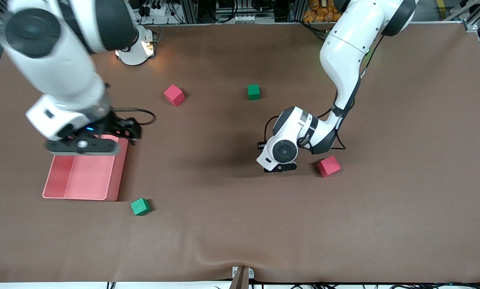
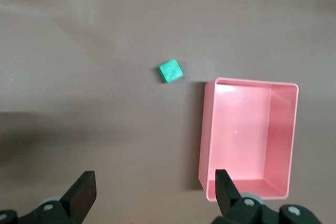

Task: Place and upright button with both arms
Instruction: 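Hold the button with the left gripper while the right gripper retracts, then carry the button with the left gripper toward the table center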

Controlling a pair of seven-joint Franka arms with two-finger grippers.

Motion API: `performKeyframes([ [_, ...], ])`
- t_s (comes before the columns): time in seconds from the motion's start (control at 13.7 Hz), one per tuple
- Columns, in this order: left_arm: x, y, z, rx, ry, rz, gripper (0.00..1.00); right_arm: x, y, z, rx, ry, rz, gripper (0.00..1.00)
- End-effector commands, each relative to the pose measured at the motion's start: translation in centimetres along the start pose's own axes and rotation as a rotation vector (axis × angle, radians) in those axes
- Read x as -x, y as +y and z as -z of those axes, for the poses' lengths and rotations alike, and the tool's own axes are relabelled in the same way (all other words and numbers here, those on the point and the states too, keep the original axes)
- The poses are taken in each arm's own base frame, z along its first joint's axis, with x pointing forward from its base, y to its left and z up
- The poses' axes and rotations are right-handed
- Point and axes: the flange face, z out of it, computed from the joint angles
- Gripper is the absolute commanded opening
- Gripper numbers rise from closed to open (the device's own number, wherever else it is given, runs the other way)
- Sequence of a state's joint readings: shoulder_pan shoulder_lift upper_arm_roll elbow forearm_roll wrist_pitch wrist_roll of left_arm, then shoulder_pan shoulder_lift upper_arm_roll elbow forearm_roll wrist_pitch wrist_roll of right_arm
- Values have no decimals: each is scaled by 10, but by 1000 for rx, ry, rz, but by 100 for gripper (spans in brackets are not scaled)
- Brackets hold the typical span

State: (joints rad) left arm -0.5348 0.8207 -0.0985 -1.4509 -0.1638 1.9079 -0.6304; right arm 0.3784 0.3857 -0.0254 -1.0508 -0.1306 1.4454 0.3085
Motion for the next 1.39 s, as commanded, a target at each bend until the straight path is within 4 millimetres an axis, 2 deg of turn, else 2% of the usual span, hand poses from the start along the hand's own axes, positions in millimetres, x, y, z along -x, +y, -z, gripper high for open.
performKeyframes([
  [0.0, 2, 0, -1, -1, -7, 18, 60, 29, 39, 16, -91, -34, -3, 100],
  [0.15, 0, -1, -6, -8, -13, 18, 53, 37, 53, 25, -91, -42, 10, 100],
  [0.22, -1, -2, -6, -8, -13, 21, 45, 41, 63, 30, -92, -39, 23, 100],
  [0.37, 0, -1, -3, -4, -10, 29, 19, 53, 93, 36, -94, -53, 64, 100],
  [0.51, -1, -2, 3, 0, -1, 25, 0, 68, 136, 38, -114, -57, 87, 100],
  [0.66, -1, -4, 17, 14, 16, 28, 0, 85, 173, 36, -169, -76, 34, 100],
  [0.81, 2, -9, 41, 30, 39, 39, 0, 92, 195, 33, -169, -113, -10, 100],
  [0.88, 6, -10, 55, 32, 45, 42, 0, 95, 213, 31, -170, -120, -50, 100],
  [1.1, 12, -17, 89, 59, 87, 107, 0, 104, 244, 32, -175, -127, -112, 100],
  [1.17, 12, -18, 95, 63, 93, 111, 0, 106, 255, 27, -177, -136, -135, 100],
  [1.32, 14, -18, 107, 67, 126, 155, 0, 109, 259, 22, -183, -180, -221, 100],
])
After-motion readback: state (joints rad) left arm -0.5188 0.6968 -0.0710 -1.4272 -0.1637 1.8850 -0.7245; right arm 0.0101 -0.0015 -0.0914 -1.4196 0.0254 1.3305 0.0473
